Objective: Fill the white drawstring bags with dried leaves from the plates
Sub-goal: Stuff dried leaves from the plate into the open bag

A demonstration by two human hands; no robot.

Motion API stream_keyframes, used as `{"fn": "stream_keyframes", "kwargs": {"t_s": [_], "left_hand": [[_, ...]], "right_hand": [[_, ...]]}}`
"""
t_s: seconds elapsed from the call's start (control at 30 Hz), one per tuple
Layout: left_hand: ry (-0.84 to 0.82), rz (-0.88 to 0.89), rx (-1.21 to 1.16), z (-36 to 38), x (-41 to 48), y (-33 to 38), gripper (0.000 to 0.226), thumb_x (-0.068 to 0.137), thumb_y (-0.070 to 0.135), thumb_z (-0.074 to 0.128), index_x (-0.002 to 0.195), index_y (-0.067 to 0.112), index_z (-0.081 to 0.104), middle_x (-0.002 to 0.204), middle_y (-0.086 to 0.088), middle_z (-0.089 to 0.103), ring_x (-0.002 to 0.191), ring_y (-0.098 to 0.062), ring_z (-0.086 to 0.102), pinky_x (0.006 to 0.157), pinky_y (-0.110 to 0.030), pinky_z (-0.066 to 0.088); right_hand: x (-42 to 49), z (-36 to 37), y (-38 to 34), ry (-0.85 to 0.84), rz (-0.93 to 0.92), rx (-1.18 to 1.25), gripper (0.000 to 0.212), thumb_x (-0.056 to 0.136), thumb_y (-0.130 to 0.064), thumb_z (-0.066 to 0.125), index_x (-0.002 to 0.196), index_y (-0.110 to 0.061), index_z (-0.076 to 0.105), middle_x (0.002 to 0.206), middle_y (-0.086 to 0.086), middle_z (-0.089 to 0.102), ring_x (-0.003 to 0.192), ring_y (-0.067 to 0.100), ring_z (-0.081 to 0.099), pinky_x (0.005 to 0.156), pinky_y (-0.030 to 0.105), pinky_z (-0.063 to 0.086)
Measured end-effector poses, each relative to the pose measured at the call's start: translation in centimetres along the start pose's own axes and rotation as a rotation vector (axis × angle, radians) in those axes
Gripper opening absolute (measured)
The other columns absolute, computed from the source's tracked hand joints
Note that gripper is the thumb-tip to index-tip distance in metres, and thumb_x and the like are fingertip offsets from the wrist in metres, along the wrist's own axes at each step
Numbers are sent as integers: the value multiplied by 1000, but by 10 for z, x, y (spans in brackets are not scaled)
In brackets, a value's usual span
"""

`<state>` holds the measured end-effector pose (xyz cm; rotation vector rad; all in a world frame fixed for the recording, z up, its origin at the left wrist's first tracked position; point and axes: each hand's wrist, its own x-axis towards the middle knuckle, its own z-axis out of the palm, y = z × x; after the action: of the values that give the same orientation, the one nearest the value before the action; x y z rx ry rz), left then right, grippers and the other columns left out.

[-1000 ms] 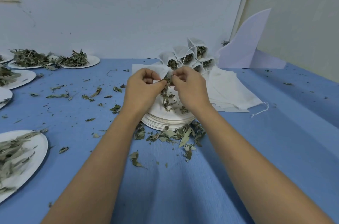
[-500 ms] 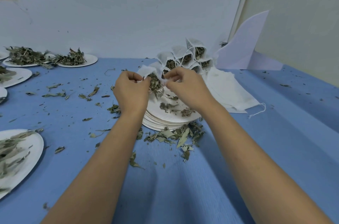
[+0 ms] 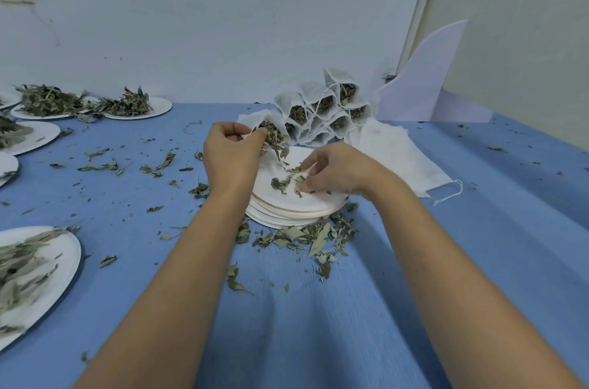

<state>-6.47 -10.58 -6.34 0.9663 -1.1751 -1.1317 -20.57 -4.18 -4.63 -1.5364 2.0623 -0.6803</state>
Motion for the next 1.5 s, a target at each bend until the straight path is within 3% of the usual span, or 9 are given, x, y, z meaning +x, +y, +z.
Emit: {"fn": "stream_keyframes", "kwargs": {"t_s": [0.17,0.27,0.47,0.6,0.7,0.93,1.03,1.2,1.5], "left_hand": [[14,-2,-17,0,1,1,23,80,13,74,79,19,51,69,2,56,52,-2,60,77,-35,57],[14,-10,-43,-1,2,2,22,80,12,73,80,19,52,70,1,58,51,0,61,76,-32,57],[2,-35,-101,-1,4,3,20,82,10,71,81,17,53,78,-4,60,54,-2,61,74,-29,58],[4,-26,-103,-3,3,3,19,83,10,70,81,17,52,75,-2,59,51,0,60,73,-28,57],[11,-22,-109,-4,3,3,19,84,9,69,80,16,52,71,-2,58,49,0,59,74,-31,57],[10,-37,-110,-5,1,5,18,85,9,69,81,16,52,73,-3,60,57,-8,61,78,-34,57],[25,-51,-109,-5,2,6,18,85,9,68,81,16,52,72,-1,59,54,-5,60,76,-30,58],[18,-57,-106,-6,3,7,17,86,10,67,81,17,53,73,0,59,54,-3,60,76,-30,57],[6,-56,-126,-7,2,6,16,86,8,67,81,14,52,78,-4,59,50,0,60,76,-30,57]], "right_hand": [[6,15,1,249,-100,154,42,73,-26,82,110,-17,65,95,-6,62,78,6,58,59,14,43],[3,7,3,300,-180,169,46,74,-36,79,116,-22,65,115,-7,63,98,7,59,71,14,42],[1,7,6,-90,-204,-25,55,92,-36,59,143,-26,42,154,-7,30,140,11,29,114,30,24],[7,26,-3,-36,-306,-215,49,96,-38,51,141,-18,45,132,3,54,129,24,38,107,29,24],[11,35,-4,9,-405,-425,40,101,-32,42,139,-20,48,140,3,51,134,20,37,106,29,22],[8,32,-2,209,-392,-330,28,94,-26,57,120,-21,67,115,0,69,102,16,62,90,32,48],[6,22,2,138,-316,-279,36,94,-44,51,126,-32,60,123,0,65,101,18,61,91,37,48],[7,16,5,81,-236,-382,55,91,-51,50,143,-38,37,131,-4,42,125,21,26,103,41,30],[6,35,-8,248,-314,-428,26,94,-28,57,110,-13,71,96,0,46,96,20,52,78,27,39]]}}
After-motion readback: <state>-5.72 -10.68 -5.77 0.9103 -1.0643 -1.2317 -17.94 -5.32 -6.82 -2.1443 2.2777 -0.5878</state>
